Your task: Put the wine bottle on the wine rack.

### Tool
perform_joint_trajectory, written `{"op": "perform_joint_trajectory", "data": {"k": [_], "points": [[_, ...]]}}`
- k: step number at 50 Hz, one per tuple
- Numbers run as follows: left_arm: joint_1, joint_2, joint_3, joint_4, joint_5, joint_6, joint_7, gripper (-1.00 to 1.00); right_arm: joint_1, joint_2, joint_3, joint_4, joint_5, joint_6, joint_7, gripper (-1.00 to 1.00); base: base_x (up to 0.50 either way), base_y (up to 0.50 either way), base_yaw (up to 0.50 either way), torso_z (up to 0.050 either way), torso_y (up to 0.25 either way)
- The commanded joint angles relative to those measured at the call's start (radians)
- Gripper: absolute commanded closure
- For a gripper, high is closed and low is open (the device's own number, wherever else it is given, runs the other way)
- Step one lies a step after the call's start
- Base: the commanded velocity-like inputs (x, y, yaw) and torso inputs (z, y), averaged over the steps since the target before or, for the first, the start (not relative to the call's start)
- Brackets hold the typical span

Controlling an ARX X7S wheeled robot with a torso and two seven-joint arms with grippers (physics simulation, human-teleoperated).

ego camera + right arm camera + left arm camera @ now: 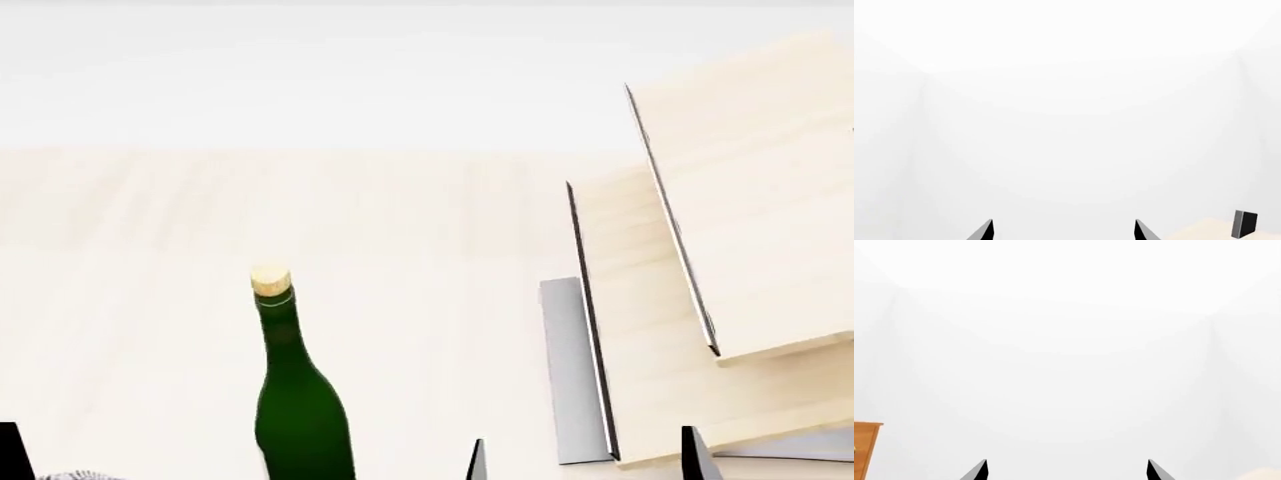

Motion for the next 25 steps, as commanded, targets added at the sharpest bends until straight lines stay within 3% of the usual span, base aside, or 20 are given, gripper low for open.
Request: {"op": "perform_joint_trajectory", "data": {"k": [1, 25], "points": [[-0.001, -0.005, 0.004, -0.002, 0.001, 0.002, -0.004, -1.00, 0.003, 0.004, -0.003, 0.005, 0.000, -0.003, 0.004, -1.00, 0.00, -0.13, 0.00, 0.000, 0.000], [-0.001, -0.013, 0.012, -0.003, 0.003, 0.005, -0.015, -1.00, 0.004, 0.011, -0.012, -0.001, -0.003, 0.002, 0.014, -1.00, 0.00, -0.13, 0.00, 0.000, 0.000]]}}
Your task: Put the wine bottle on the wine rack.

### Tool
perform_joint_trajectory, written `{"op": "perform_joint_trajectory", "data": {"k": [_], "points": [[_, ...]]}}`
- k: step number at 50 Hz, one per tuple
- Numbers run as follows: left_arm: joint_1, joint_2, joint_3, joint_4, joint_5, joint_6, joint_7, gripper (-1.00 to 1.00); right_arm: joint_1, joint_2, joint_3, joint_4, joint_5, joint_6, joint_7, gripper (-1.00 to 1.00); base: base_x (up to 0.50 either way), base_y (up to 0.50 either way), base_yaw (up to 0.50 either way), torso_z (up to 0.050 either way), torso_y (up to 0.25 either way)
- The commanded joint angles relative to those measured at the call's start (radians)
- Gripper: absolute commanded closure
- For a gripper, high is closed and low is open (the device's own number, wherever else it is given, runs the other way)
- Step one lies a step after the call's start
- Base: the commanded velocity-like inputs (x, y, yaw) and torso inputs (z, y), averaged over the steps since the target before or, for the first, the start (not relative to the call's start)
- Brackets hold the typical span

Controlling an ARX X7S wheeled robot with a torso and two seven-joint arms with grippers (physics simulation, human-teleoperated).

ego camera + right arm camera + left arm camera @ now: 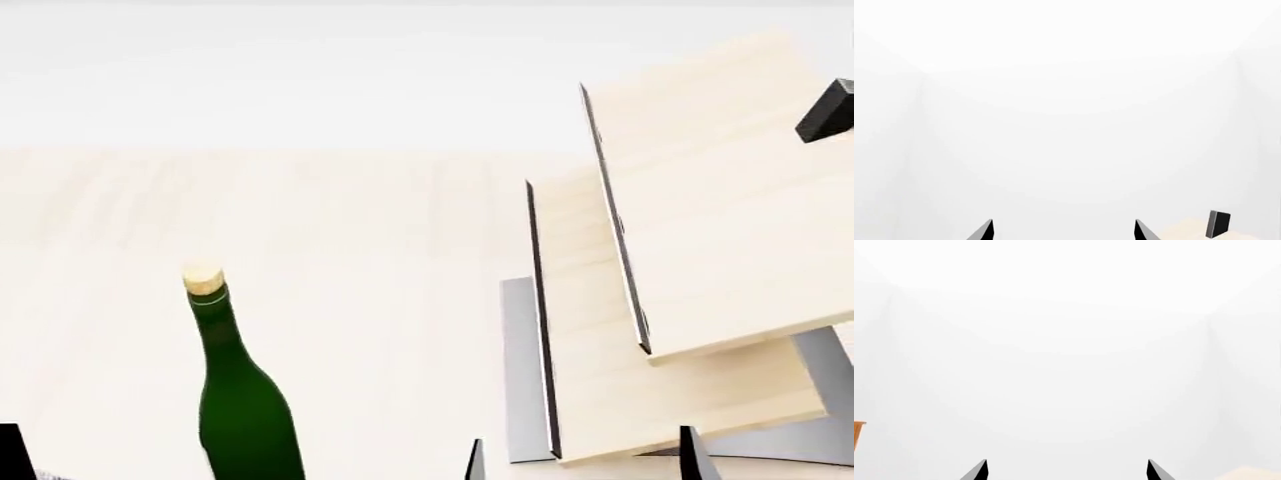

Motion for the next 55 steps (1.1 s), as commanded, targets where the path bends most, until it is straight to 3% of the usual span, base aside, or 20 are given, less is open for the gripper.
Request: {"op": "perform_joint_trajectory", "data": {"k": [1, 55], "points": [[0.000, -0.004, 0.003, -0.001, 0.000, 0.001, -0.006, -1.00, -0.001, 0.004, -0.004, 0.000, -0.001, -0.001, 0.004, -1.00, 0.00, -0.13, 0.00, 0.000, 0.000], [-0.003, -0.022, 0.019, -0.002, 0.003, 0.005, -0.028, -1.00, 0.008, 0.020, -0.038, 0.016, -0.032, -0.002, 0.012, -1.00, 0.00, -0.11, 0.00, 0.000, 0.000]]}}
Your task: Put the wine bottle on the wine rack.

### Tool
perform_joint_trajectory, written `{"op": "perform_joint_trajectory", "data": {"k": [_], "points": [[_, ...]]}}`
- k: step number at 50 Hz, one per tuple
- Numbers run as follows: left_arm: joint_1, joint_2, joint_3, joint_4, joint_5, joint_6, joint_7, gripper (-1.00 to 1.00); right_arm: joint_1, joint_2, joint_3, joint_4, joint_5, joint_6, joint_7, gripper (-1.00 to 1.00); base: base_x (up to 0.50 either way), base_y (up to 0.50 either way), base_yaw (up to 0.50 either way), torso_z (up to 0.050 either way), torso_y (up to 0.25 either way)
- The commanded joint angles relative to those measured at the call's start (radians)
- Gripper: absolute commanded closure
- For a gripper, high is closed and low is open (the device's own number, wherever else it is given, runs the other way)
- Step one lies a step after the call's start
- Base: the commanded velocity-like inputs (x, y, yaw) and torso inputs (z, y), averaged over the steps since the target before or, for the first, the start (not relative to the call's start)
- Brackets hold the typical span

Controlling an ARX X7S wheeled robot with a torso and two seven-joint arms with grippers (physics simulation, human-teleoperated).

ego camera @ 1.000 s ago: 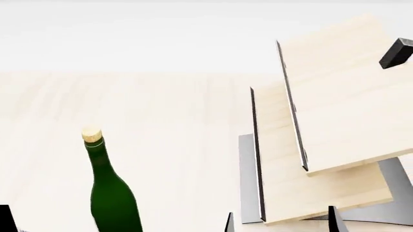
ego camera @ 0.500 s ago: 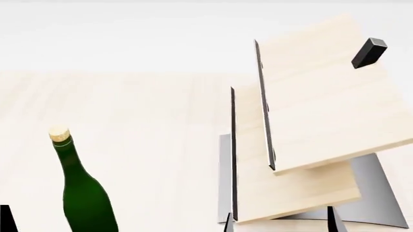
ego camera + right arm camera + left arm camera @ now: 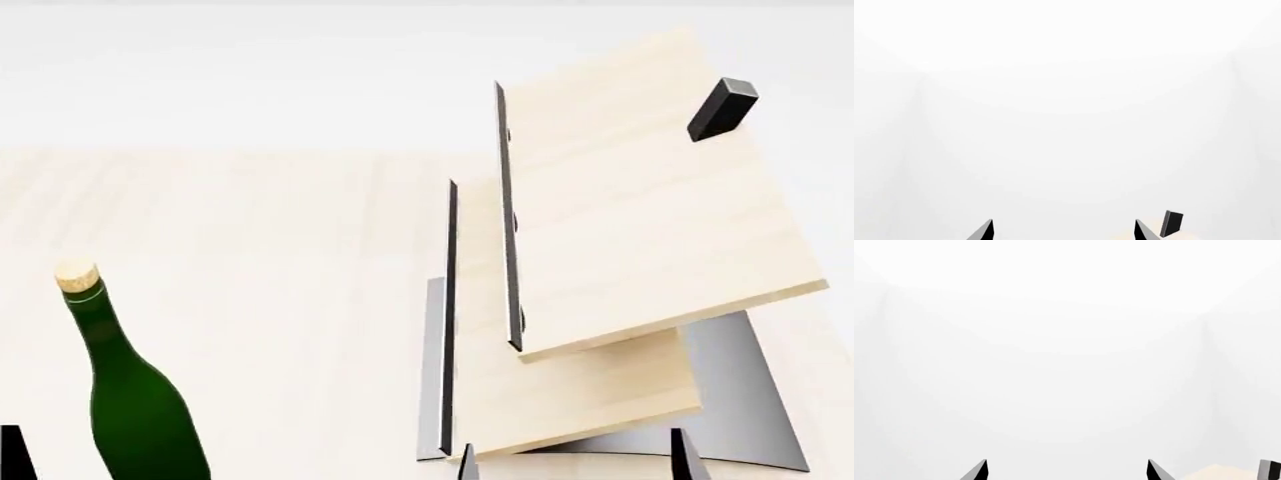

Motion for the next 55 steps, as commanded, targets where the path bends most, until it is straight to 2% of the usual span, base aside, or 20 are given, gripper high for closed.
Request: {"op": "perform_joint_trajectory", "data": {"k": [1, 10, 21, 27, 28, 34, 36, 38, 39, 40, 41, 43, 45, 47, 48, 55], "points": [[-0.001, -0.004, 0.004, 0.000, 0.001, -0.001, -0.004, -1.00, 0.006, 0.003, -0.020, 0.014, -0.025, 0.005, -0.006, -1.00, 0.00, 0.00, 0.00, 0.000, 0.000], [-0.002, -0.008, 0.007, 0.004, 0.004, -0.003, -0.007, -1.00, 0.043, -0.003, -0.044, -0.021, -0.032, 0.054, -0.018, -1.00, 0.00, 0.00, 0.00, 0.000, 0.000], [-0.001, -0.012, 0.008, 0.004, 0.002, -0.001, -0.012, -1.00, 0.188, -0.053, -0.086, -0.073, -0.073, 0.299, -0.041, -1.00, 0.00, 0.00, 0.00, 0.000, 0.000], [-0.003, -0.014, 0.010, 0.005, 0.001, -0.002, -0.014, -1.00, 0.301, -0.079, -0.102, -0.082, -0.079, 0.430, -0.069, -1.00, 0.00, 0.00, 0.00, 0.000, 0.000], [-0.004, -0.014, 0.012, 0.003, 0.003, -0.004, -0.014, -1.00, 0.349, -0.093, -0.116, -0.087, -0.137, 0.484, -0.062, -1.00, 0.00, 0.00, 0.00, 0.000, 0.000], [-0.006, -0.016, 0.011, 0.001, 0.000, -0.003, -0.016, -1.00, 0.504, -0.127, -0.120, -0.090, -0.091, 0.608, -0.121, -1.00, 0.00, 0.00, 0.00, 0.000, 0.000], [-0.007, -0.018, 0.010, 0.001, -0.001, -0.002, -0.017, -1.00, 0.586, -0.120, -0.157, -0.061, -0.117, 0.708, -0.160, -1.00, 0.00, 0.00, 0.00, 0.000, 0.000], [-0.010, -0.019, 0.006, 0.005, -0.006, -0.009, -0.019, -1.00, 0.617, -0.151, -0.112, -0.038, 0.013, 0.721, -0.219, -1.00, 0.00, 0.00, 0.00, 0.000, 0.000], [-0.010, -0.020, 0.005, 0.006, -0.008, -0.010, -0.020, -1.00, 0.637, -0.134, -0.129, -0.016, 0.002, 0.681, -0.242, -1.00, 0.00, 0.00, 0.00, 0.000, 0.000], [-0.010, -0.020, 0.006, 0.003, -0.004, -0.007, -0.020, -1.00, 0.679, -0.127, -0.150, -0.006, -0.018, 0.771, -0.252, -1.00, 0.00, 0.00, 0.00, 0.000, 0.000], [-0.011, -0.020, 0.008, 0.002, -0.005, -0.008, -0.020, -1.00, 0.699, -0.151, -0.113, -0.007, 0.056, 0.836, -0.279, -1.00, 0.00, 0.00, 0.00, 0.000, 0.000], [-0.011, -0.021, 0.007, 0.005, -0.005, -0.009, -0.021, -1.00, 0.730, -0.145, -0.116, -0.011, 0.072, 0.869, -0.301, -1.00, 0.00, 0.00, 0.00, 0.000, 0.000], [-0.014, -0.023, 0.003, 0.007, -0.011, -0.012, -0.023, -1.00, 0.779, -0.169, -0.068, -0.022, 0.182, 0.993, -0.349, -1.00, 0.00, 0.00, 0.00, 0.000, 0.000], [-0.016, -0.023, 0.004, 0.005, -0.010, -0.013, -0.024, -1.00, 0.807, -0.149, -0.096, 0.010, 0.173, 0.980, -0.376, -1.00, 0.00, 0.00, 0.00, 0.000, 0.000], [-0.015, -0.024, 0.003, 0.006, -0.011, -0.013, -0.024, -1.00, 0.825, -0.150, -0.076, 0.031, 0.236, 1.001, -0.430, -1.00, 0.00, 0.00, 0.00, 0.000, 0.000], [-0.016, -0.026, 0.005, 0.005, -0.009, -0.012, -0.027, -1.00, 0.913, -0.160, 0.010, 0.119, 0.430, 1.112, -0.559, -1.00, 0.00, 0.00, 0.00, 0.000, 0.000]]}}
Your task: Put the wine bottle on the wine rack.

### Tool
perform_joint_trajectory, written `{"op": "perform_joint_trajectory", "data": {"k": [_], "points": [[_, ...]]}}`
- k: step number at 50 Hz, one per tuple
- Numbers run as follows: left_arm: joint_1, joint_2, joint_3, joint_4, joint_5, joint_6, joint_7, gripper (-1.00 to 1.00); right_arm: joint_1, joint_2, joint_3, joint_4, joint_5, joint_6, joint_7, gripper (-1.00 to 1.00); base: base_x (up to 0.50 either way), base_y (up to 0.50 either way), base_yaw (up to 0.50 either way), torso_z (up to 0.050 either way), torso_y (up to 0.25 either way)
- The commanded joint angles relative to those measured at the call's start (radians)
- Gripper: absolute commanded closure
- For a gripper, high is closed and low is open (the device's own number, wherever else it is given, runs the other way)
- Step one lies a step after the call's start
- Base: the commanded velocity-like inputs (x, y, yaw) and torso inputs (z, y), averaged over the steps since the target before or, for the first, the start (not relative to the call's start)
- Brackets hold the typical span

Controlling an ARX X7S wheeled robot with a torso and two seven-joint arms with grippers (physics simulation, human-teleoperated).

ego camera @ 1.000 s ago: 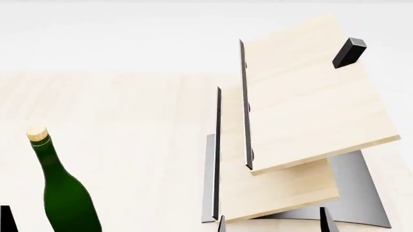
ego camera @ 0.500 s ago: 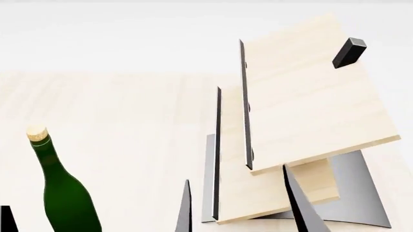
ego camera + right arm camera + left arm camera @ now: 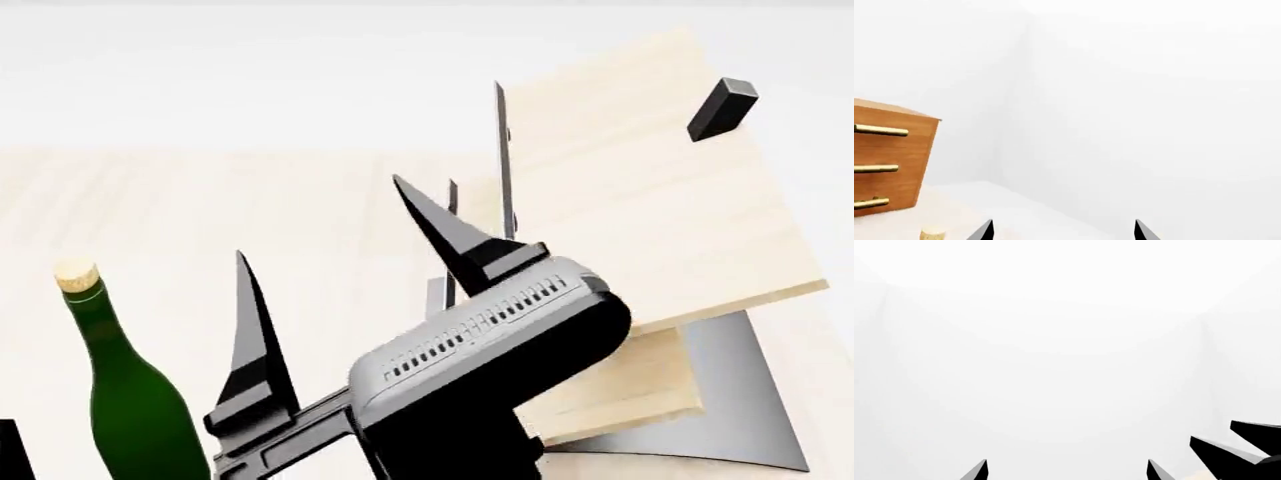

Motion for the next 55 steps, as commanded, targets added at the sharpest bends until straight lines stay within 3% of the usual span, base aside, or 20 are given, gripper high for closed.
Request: {"op": "perform_joint_trajectory", "data": {"k": [1, 14, 55], "points": [[-0.003, -0.004, 0.000, 0.000, -0.001, -0.002, -0.005, -1.00, 0.183, -0.018, 0.084, 0.109, 0.254, 0.216, -0.201, -1.00, 0.00, 0.00, 0.00, 0.000, 0.000], [-0.005, -0.005, 0.009, -0.004, 0.003, -0.002, -0.008, -1.00, 0.329, -0.025, 0.143, 0.267, 0.403, 0.374, -0.279, -1.00, 0.00, 0.00, 0.00, 0.000, 0.000], [-0.017, -0.012, 0.026, -0.026, 0.001, -0.001, -0.018, -1.00, 0.486, -0.131, -0.042, 0.720, 0.387, 0.273, -0.428, -1.00, 0.00, 0.00, 0.00, 0.000, 0.000]]}}
